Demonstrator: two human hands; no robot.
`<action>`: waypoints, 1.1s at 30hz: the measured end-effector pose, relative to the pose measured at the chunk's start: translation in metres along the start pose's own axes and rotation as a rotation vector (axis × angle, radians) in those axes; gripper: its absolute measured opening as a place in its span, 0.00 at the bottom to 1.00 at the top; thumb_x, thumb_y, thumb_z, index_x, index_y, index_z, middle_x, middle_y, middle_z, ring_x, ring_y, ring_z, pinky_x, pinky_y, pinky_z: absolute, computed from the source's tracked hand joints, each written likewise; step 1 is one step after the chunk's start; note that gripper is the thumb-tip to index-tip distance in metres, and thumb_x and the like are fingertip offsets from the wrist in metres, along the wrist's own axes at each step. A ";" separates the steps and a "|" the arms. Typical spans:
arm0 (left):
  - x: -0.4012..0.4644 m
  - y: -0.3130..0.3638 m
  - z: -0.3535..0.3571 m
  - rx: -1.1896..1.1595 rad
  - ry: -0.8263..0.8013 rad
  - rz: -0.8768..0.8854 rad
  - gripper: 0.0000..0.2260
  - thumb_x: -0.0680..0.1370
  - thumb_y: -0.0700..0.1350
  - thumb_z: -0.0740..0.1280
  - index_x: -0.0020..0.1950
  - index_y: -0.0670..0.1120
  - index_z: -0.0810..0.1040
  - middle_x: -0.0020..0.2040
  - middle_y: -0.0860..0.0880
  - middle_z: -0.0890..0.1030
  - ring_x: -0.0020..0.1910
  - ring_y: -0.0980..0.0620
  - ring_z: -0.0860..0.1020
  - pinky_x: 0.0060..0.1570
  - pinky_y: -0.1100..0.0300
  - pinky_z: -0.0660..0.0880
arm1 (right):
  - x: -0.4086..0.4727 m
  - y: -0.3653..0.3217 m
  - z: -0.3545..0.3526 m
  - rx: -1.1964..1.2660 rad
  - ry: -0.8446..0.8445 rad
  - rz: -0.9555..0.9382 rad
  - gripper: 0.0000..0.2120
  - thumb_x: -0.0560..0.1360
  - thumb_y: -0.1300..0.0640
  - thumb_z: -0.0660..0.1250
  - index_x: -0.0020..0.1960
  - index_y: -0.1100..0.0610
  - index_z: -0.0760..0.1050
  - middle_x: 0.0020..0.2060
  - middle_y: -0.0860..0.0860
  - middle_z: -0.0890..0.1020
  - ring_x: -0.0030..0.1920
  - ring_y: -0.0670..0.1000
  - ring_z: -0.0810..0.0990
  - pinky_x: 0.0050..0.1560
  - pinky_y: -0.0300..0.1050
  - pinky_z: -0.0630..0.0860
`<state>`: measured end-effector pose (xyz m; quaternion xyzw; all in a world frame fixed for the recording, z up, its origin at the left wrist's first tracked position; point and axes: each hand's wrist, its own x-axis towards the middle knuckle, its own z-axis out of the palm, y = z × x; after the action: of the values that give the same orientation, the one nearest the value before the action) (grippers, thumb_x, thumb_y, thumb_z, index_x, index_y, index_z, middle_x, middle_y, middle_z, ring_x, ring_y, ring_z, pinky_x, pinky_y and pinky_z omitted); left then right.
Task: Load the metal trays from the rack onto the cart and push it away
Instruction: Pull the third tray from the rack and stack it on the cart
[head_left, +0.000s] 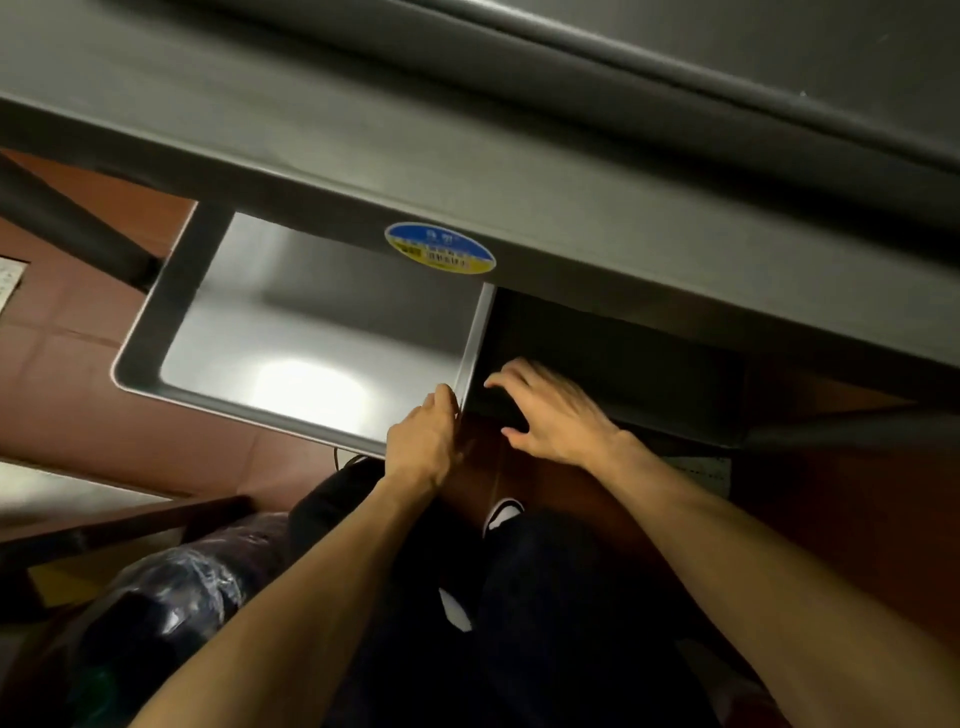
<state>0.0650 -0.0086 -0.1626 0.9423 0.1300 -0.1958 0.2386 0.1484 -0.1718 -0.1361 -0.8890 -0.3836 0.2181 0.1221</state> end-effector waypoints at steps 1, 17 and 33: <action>0.003 0.001 0.003 -0.028 0.011 -0.031 0.18 0.72 0.50 0.70 0.52 0.46 0.64 0.50 0.45 0.77 0.44 0.43 0.77 0.38 0.51 0.69 | 0.001 0.001 0.001 0.005 0.004 0.006 0.29 0.70 0.53 0.74 0.67 0.52 0.66 0.64 0.54 0.70 0.62 0.54 0.71 0.59 0.51 0.74; -0.038 -0.017 -0.001 -0.153 0.196 0.035 0.13 0.69 0.36 0.68 0.51 0.44 0.71 0.49 0.46 0.76 0.44 0.47 0.72 0.39 0.53 0.70 | 0.037 -0.002 0.000 -0.205 0.123 -0.007 0.35 0.65 0.55 0.78 0.68 0.55 0.66 0.67 0.56 0.68 0.65 0.59 0.68 0.63 0.54 0.70; -0.130 -0.083 -0.039 0.201 0.092 -0.013 0.20 0.65 0.35 0.71 0.54 0.48 0.72 0.47 0.49 0.75 0.42 0.47 0.73 0.37 0.54 0.70 | 0.044 -0.033 -0.009 -0.274 0.103 -0.279 0.13 0.56 0.73 0.74 0.35 0.64 0.74 0.34 0.61 0.78 0.36 0.62 0.78 0.25 0.47 0.70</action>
<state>-0.0672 0.0623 -0.1081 0.9686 0.1267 -0.1659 0.1354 0.1585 -0.1173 -0.1286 -0.8457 -0.5222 0.0991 0.0485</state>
